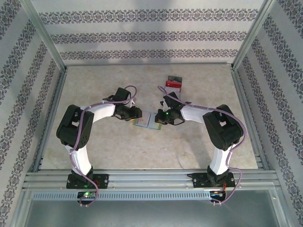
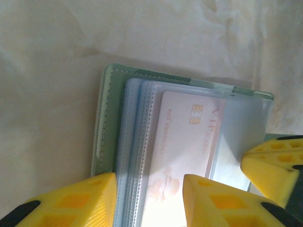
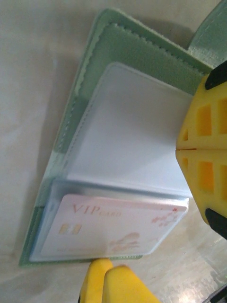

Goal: Take the credit cards out of the card holder

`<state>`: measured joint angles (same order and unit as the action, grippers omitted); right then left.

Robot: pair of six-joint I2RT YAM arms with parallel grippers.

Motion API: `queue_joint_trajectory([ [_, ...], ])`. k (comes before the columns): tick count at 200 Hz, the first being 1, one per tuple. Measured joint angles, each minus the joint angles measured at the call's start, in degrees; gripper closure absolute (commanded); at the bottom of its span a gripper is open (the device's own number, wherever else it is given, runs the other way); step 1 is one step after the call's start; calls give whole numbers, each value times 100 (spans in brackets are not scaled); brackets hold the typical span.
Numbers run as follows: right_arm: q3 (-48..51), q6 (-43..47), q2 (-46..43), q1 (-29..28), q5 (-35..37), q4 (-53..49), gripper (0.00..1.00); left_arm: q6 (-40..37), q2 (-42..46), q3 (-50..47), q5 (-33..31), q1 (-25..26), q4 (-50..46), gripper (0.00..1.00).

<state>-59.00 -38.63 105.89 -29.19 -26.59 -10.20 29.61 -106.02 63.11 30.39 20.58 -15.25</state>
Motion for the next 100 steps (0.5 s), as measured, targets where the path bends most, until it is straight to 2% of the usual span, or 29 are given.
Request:
queue_joint_trajectory([
  [16,74,-2,9,0,0,24,100,0,66,0,0,0,-20,59],
  [100,144,-2,48,9,-4,203,100,90,136,28,393,-2,92,79],
])
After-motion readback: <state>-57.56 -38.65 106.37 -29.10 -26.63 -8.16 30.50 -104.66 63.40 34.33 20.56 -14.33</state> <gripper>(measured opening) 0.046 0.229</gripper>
